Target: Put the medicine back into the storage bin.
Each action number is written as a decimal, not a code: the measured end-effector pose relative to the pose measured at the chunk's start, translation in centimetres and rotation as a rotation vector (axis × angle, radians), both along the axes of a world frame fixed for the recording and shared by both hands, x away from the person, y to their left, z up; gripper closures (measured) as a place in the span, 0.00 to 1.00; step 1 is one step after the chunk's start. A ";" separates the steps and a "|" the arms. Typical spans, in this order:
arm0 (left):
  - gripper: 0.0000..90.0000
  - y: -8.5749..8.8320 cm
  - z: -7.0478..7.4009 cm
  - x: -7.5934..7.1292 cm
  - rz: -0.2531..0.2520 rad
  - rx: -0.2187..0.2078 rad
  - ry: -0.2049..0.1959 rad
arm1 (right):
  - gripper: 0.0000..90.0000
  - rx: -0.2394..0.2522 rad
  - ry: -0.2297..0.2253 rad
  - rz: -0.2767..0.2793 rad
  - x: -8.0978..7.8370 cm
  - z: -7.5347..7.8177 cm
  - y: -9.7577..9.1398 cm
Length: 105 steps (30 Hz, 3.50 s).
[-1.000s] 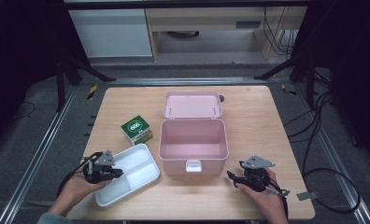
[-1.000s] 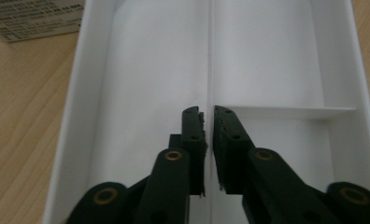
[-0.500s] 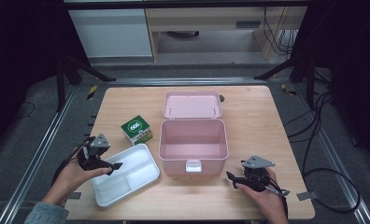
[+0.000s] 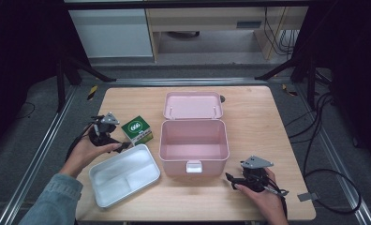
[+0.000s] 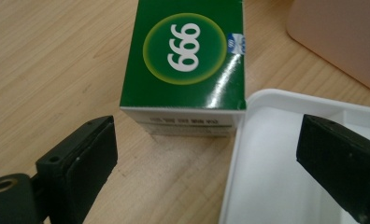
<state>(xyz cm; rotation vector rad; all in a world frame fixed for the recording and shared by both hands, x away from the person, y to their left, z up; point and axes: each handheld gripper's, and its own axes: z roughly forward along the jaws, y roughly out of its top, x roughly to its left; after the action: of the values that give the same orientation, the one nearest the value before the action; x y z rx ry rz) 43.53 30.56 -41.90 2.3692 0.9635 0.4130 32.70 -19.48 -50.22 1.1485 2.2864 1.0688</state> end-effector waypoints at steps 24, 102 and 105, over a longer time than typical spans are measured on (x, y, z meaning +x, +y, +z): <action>0.04 -0.9 -2.5 4.9 -0.026 -0.018 0.080 | 0.26 0.006 0.021 0.016 0.4 -0.5 0.3; 0.19 -8.6 13.9 2.0 -0.306 0.026 -0.124 | 0.28 -0.001 -0.020 -0.034 0.5 0.3 -0.6; 0.19 -9.6 13.9 1.8 -0.331 0.043 -0.127 | 0.28 0.000 -0.025 -0.035 0.4 0.4 -0.7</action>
<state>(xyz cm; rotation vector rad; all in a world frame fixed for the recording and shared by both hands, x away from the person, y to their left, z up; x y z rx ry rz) 45.36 21.00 -27.98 2.4490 0.4971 0.4499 33.12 -20.13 -49.83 1.1645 2.2387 1.0645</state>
